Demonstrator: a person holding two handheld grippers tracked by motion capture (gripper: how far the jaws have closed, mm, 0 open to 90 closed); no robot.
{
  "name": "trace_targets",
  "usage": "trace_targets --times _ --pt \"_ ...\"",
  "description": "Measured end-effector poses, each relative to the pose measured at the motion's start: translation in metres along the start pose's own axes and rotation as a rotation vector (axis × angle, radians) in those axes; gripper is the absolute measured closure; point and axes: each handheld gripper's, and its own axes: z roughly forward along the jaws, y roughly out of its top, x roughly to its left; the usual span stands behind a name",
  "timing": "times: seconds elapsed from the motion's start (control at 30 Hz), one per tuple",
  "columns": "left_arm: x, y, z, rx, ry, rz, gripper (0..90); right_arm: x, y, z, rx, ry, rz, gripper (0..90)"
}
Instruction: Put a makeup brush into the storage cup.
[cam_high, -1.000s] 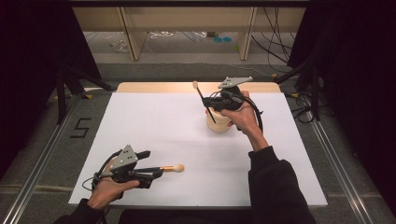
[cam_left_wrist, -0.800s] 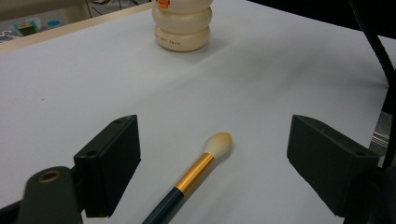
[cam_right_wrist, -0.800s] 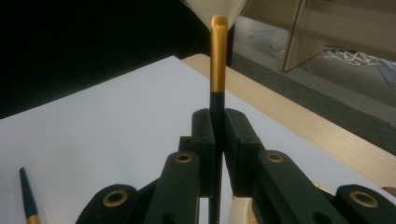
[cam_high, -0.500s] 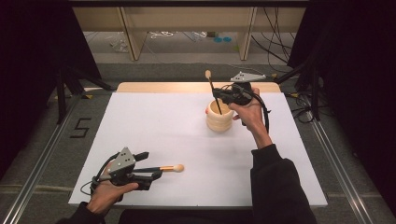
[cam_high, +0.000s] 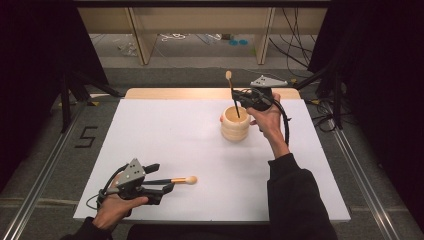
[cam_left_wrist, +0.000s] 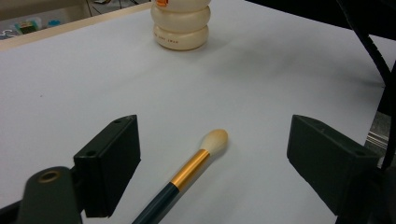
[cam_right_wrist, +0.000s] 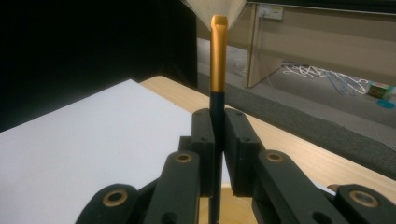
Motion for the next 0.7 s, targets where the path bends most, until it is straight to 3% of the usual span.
trace_targets --times 0.37,0.7 --pt "0.000 0.000 0.000 -0.001 0.002 -0.004 17.0 -0.004 -0.008 0.008 -0.003 -0.017 -0.004 83.0" --pt "0.002 0.000 -0.001 0.001 0.002 0.020 17.1 -0.009 -0.017 0.011 -0.004 -0.025 0.047 83.0"
